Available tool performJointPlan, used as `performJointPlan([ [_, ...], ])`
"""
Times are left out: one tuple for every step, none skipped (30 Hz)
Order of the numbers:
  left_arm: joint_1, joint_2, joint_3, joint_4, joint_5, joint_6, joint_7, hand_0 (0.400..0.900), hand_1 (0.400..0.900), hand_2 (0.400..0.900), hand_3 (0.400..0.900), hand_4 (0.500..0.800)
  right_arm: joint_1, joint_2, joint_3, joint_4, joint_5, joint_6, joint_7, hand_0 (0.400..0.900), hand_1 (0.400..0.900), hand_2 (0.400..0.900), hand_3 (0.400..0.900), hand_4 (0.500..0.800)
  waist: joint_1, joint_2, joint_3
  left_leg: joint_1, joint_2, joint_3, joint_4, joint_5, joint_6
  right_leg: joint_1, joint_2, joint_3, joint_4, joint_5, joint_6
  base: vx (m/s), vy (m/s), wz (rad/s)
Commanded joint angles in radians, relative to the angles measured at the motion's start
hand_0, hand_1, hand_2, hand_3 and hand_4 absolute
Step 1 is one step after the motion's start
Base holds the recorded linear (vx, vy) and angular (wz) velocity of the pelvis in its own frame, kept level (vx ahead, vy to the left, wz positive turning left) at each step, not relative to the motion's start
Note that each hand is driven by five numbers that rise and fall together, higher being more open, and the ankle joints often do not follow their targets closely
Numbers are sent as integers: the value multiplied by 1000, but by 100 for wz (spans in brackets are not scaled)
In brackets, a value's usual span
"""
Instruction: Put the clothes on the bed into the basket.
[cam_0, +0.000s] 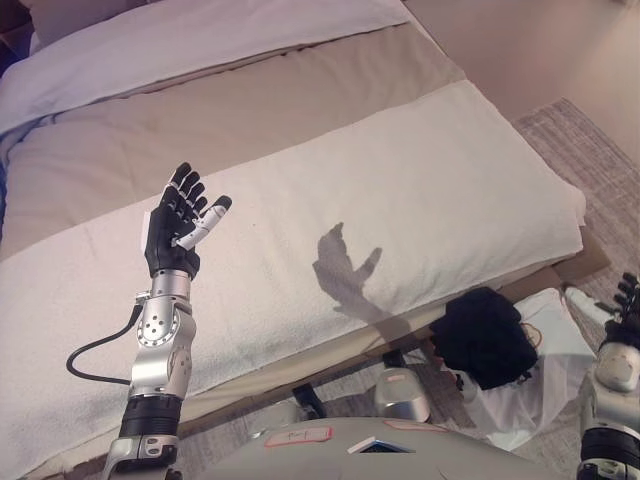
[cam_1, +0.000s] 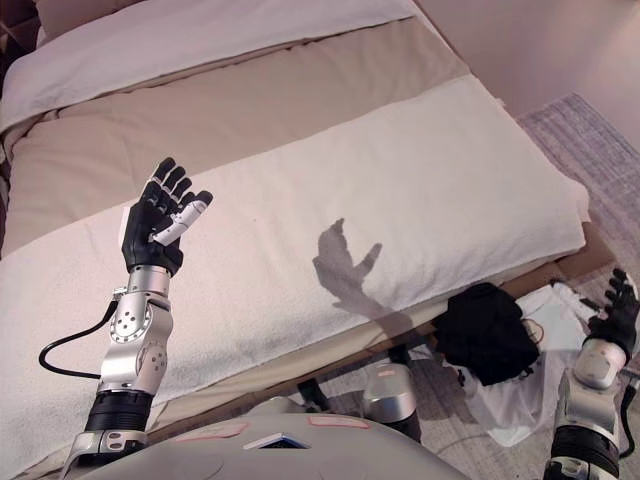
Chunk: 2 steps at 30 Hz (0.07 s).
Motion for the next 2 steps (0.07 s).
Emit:
performJointPlan([
  [-93,50,77,-73,80,-83,24,900,900,900,900,800,-152,-15,12,-125,-23,-127,6,900,900,900,900,800,33,-43,-38,12,35,-28,59,-90,1,59,6,-31,7,-30,21,-17,-4,8],
  [-86,55,75,-73,95,-77,23,900,900,900,900,800,-165,-7,34,-150,-16,-133,20,900,900,900,900,800,41,-46,-39,16,39,-30,60,-94,0,64,8,-36,8,-34,22,-12,-3,6],
])
